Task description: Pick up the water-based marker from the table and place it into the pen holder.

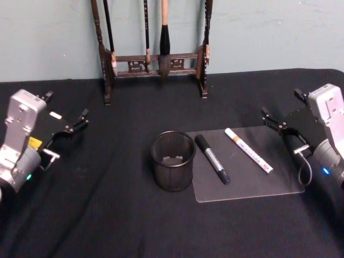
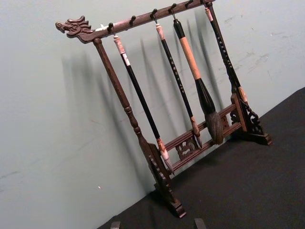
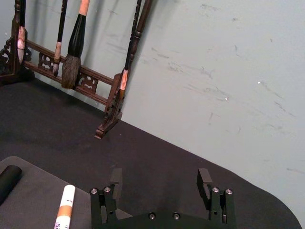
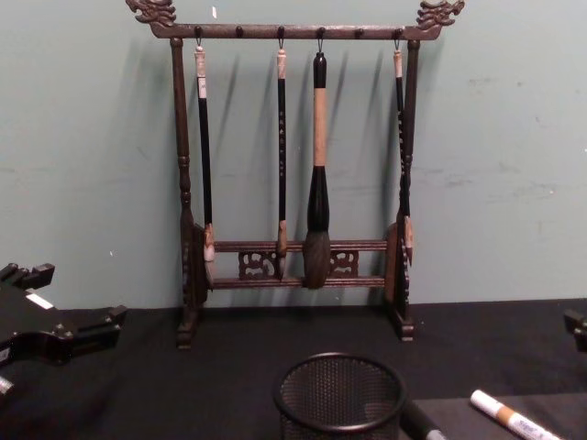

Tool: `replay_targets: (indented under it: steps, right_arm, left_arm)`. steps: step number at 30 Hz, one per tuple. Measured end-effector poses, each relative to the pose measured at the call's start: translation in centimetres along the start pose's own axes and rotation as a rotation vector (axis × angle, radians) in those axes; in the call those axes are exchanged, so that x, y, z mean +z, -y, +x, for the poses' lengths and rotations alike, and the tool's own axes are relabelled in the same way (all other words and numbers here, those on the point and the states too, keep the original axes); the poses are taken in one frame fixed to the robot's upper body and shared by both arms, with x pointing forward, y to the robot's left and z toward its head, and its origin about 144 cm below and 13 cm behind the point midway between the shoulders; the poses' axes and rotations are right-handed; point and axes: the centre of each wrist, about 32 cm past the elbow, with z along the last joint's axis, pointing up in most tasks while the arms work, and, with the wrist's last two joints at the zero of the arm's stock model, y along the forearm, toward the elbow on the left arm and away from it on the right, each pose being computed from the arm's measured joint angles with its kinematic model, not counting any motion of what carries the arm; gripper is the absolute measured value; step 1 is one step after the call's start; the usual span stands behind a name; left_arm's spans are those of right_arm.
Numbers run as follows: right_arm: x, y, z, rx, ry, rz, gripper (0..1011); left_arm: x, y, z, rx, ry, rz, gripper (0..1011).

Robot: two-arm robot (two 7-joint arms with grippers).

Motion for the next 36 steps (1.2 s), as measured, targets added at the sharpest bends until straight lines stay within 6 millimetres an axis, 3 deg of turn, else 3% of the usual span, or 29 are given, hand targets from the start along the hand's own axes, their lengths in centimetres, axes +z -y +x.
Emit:
replay_targets:
  steps: [36]
  right_arm:
    - [0.0,0.0,0.0,0.0,0.0,0.0,1002]
  left_arm:
    - [0.0,0.0,0.0,0.0,0.0,0.0,1001]
